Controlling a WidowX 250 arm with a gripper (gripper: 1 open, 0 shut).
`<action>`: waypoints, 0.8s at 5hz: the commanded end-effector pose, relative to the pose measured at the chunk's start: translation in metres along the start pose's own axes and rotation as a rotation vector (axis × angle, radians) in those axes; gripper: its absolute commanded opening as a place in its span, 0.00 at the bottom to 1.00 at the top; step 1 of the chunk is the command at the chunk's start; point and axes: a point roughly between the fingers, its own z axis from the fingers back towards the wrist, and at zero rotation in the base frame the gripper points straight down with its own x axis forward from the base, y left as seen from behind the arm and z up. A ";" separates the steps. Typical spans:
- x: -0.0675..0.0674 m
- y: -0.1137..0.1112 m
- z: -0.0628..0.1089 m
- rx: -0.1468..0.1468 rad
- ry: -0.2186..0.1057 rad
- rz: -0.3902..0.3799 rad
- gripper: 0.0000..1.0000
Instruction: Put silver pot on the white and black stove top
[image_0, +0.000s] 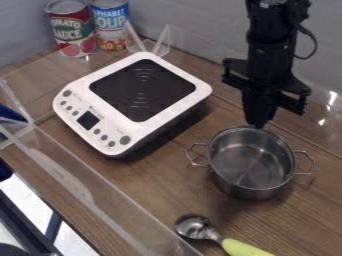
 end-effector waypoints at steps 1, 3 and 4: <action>0.012 0.014 0.006 -0.009 -0.054 -0.025 0.00; 0.007 0.024 -0.015 -0.030 -0.064 -0.050 1.00; 0.003 0.024 -0.024 -0.032 -0.070 -0.051 1.00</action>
